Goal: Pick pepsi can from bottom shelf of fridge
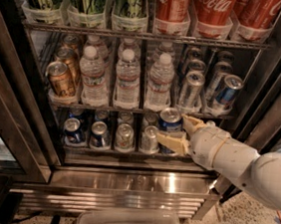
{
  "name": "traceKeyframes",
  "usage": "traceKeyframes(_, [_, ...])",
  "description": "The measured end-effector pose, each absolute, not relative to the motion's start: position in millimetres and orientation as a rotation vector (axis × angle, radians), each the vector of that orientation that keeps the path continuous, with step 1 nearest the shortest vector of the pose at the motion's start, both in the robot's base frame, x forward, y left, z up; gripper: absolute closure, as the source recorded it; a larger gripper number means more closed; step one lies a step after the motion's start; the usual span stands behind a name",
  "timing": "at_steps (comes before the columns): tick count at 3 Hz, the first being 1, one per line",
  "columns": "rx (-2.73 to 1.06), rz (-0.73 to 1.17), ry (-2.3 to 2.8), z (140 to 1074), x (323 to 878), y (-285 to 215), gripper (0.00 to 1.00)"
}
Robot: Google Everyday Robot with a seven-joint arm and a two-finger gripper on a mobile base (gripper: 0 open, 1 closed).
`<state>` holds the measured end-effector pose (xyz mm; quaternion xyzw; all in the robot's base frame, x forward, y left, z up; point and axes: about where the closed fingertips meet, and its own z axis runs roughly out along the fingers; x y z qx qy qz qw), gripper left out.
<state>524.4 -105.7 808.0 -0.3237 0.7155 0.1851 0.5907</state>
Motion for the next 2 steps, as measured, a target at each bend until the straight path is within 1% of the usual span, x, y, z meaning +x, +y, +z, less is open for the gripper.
traceKeyframes(1, [-0.951,0.496,1.649,813.9,513.9,-77.2,1.00])
traceKeyframes(2, [-1.133,0.625,1.626,806.3,478.8,-45.5,1.00])
